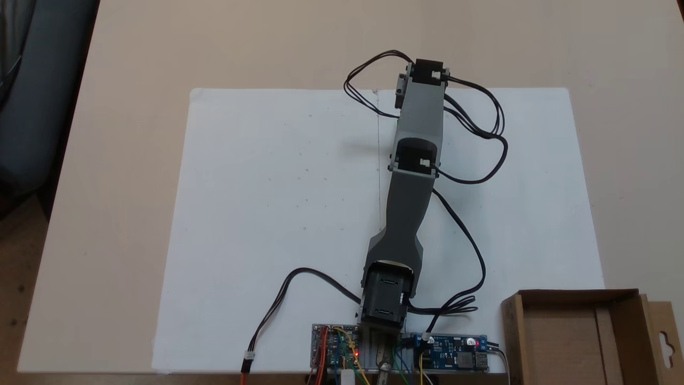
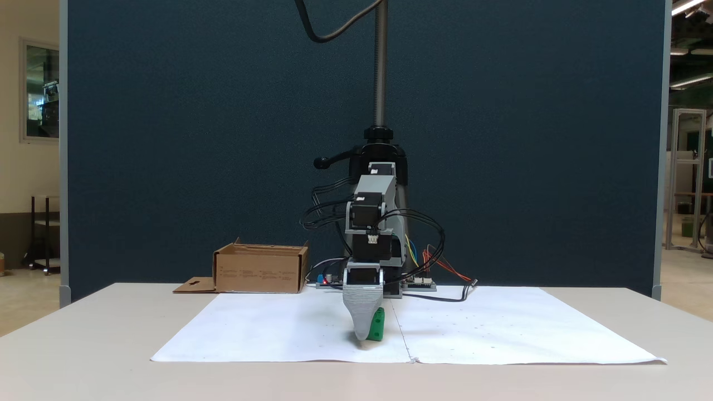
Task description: Grasp a green dice and put it in the bin.
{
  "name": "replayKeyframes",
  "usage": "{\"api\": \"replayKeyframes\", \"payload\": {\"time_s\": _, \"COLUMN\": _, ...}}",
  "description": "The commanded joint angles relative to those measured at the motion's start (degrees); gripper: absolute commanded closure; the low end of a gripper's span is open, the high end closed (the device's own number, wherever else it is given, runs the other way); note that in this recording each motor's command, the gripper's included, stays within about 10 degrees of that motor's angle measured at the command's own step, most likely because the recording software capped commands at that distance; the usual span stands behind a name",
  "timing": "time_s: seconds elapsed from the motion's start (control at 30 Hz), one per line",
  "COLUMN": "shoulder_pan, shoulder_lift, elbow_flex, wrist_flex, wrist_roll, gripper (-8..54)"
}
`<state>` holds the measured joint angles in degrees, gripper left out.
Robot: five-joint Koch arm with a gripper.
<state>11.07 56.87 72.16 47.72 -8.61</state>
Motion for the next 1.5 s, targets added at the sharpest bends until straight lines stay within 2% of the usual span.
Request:
{"api": "replayKeyframes", "payload": {"time_s": 0.0, "shoulder_pan": 1.2, "shoulder_lift": 1.6, "elbow_flex": -3.1, "wrist_flex": -1.8, "wrist_roll": -2.1, "gripper": 0.4}}
{"api": "replayKeyframes", "payload": {"time_s": 1.47, "shoulder_pan": -1.1, "shoulder_lift": -0.2, "elbow_flex": -1.8, "wrist_flex": -1.6, "wrist_roll": -1.8, "gripper": 3.5}}
